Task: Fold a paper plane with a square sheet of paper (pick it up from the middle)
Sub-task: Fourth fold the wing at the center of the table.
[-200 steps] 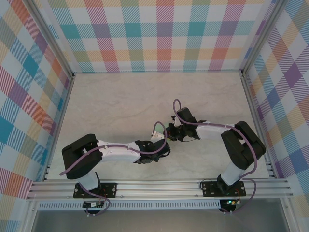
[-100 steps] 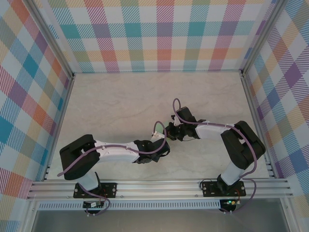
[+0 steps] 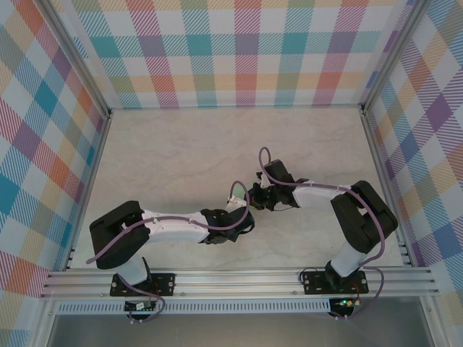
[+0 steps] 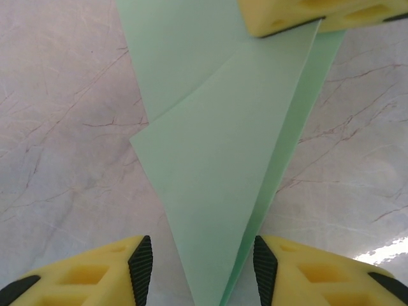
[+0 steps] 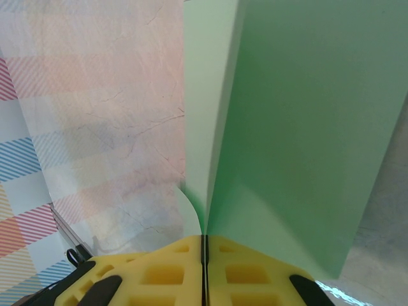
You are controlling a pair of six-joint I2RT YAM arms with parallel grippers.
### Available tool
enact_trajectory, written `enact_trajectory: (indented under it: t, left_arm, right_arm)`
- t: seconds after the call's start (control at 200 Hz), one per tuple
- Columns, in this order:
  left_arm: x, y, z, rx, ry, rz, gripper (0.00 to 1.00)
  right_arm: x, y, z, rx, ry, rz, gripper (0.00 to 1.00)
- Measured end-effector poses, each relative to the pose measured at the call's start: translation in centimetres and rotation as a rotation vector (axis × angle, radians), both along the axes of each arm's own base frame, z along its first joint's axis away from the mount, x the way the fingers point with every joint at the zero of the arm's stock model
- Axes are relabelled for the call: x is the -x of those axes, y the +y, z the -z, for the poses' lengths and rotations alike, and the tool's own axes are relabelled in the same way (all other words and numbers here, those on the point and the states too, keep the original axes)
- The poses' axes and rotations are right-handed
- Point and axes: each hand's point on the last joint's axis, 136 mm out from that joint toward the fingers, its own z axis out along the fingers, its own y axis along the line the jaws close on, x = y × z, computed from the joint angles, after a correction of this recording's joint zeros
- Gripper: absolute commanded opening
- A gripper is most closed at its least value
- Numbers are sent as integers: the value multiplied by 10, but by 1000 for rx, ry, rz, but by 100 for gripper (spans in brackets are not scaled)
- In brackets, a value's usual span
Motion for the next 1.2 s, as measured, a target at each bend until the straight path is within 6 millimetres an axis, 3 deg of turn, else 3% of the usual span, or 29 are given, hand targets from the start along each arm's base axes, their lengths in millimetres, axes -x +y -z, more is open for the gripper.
enact_trajectory:
  t: [0.135,0.49,0.605,0.805,0.955,1.2]
  left_arm:
    - [-1,-1,2,-11,-2,1,33]
    - [-4,-1,-1,-16,-17,3,19]
    - [-5,-1,-1,-17,-21,2,18]
    - [-6,1,-2,-21,-27,-2,27]
    - [-9,3,-2,-22,-29,-14,29]
    - [-12,5,-2,-25,-29,-18,17]
  right_arm:
    - [0,0,0,0,0,-1,8]
    - [-1,1,-1,-1,3,-3,8]
    - [-1,1,1,1,6,-3,8]
    - [-1,1,1,2,6,-3,7]
    - [-1,1,1,1,6,-3,7]
    - [-2,2,0,1,5,-3,7]
